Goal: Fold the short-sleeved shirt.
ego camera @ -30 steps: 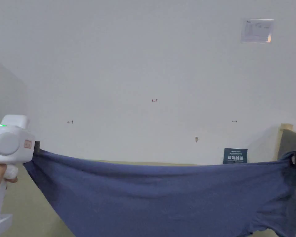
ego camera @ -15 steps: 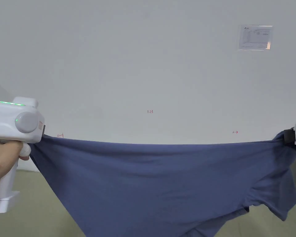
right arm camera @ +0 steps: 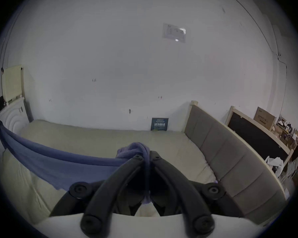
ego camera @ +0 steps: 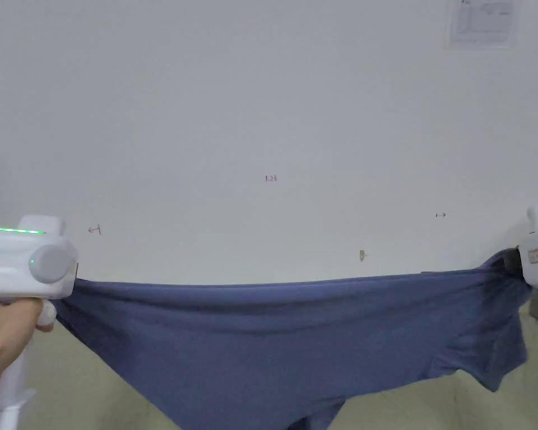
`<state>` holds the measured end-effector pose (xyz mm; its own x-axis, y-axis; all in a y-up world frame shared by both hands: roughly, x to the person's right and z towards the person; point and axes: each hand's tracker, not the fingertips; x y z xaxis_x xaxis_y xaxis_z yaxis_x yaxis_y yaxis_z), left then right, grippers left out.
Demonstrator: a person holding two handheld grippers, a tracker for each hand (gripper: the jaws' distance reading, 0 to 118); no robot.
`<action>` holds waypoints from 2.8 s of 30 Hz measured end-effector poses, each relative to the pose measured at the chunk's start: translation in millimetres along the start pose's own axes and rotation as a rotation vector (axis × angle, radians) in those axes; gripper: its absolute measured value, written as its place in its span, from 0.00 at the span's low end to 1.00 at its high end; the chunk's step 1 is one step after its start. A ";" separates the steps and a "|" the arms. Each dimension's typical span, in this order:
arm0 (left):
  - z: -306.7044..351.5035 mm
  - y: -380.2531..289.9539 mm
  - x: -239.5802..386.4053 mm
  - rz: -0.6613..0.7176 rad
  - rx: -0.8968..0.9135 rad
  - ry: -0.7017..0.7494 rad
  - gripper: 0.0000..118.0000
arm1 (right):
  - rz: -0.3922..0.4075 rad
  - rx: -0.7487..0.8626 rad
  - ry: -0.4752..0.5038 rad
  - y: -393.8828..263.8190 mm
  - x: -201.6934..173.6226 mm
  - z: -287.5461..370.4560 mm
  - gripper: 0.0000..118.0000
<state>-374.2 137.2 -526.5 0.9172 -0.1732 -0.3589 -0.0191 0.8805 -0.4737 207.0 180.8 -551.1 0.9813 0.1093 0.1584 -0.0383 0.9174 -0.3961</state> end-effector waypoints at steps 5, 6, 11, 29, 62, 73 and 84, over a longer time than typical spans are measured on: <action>6.4 -79.9 -11.3 -0.005 -0.075 -0.068 0.00 | -0.012 -0.115 0.076 -95.8 3.1 14.8 0.04; 12.2 -100.1 -15.0 -0.011 -0.108 -0.087 0.00 | -0.012 -0.153 0.076 -118.9 4.5 22.3 0.04; 44.4 -201.4 -45.3 -0.054 -0.216 -0.151 0.00 | -0.083 -0.270 0.096 -222.9 24.4 82.9 0.04; 136.3 -359.1 -99.9 0.042 -0.410 -0.229 0.00 | -0.185 -0.383 0.117 -377.3 71.7 198.2 0.05; 192.6 -383.9 -105.2 0.106 -0.280 -0.273 0.00 | -0.015 -0.055 0.356 -368.2 -161.8 303.5 0.00; 116.1 -400.3 -106.5 0.022 -0.442 -0.288 0.99 | 0.033 -0.180 0.398 -386.3 -186.6 272.0 0.00; 99.2 -391.7 -91.2 -0.014 -0.487 -0.383 0.05 | 0.027 -0.268 0.386 -366.1 -175.6 169.9 0.00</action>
<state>-410.9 -148.1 -228.5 0.9946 0.0673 -0.0786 -0.1029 0.5610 -0.8214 16.6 -109.2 -280.2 0.9809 -0.0651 -0.1834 -0.0648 0.7794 -0.6231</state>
